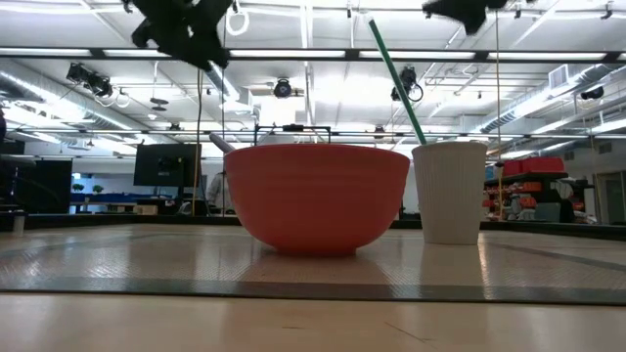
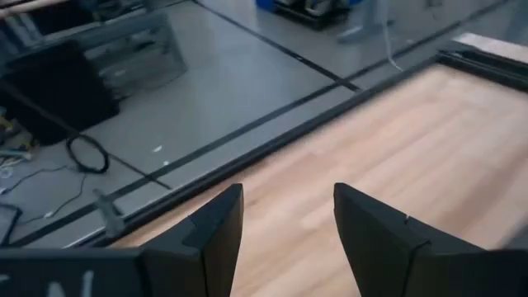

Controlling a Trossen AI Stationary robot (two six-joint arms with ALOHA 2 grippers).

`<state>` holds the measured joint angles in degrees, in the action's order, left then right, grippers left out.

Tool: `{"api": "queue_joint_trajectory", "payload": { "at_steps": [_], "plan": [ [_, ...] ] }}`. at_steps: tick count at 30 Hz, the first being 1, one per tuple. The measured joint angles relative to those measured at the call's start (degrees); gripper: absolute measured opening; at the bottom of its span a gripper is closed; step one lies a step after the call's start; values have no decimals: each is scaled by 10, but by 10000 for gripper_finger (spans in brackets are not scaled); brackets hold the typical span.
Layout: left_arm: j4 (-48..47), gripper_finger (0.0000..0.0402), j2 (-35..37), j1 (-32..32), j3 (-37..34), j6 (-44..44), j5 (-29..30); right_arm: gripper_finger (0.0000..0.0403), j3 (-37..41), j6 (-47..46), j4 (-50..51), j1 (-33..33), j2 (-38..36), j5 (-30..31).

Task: Pick & Place Utensil
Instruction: Return to Home Position

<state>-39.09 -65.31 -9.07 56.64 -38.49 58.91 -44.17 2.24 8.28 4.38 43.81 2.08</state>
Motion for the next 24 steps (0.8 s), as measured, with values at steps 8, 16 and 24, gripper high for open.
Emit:
{"api": "queue_joint_trajectory", "payload": {
  "at_steps": [8,16,24],
  "plan": [
    [106,194,106,59,-159,33,-83,175,79,-25,5,24,-44,-45],
    [453,168,202,60,-362,235,-263,94,149,-27,-27,24,-130,-135],
    [661,119,294,62,-515,332,-479,6,310,-48,-182,24,-219,-178]
  ]
}}
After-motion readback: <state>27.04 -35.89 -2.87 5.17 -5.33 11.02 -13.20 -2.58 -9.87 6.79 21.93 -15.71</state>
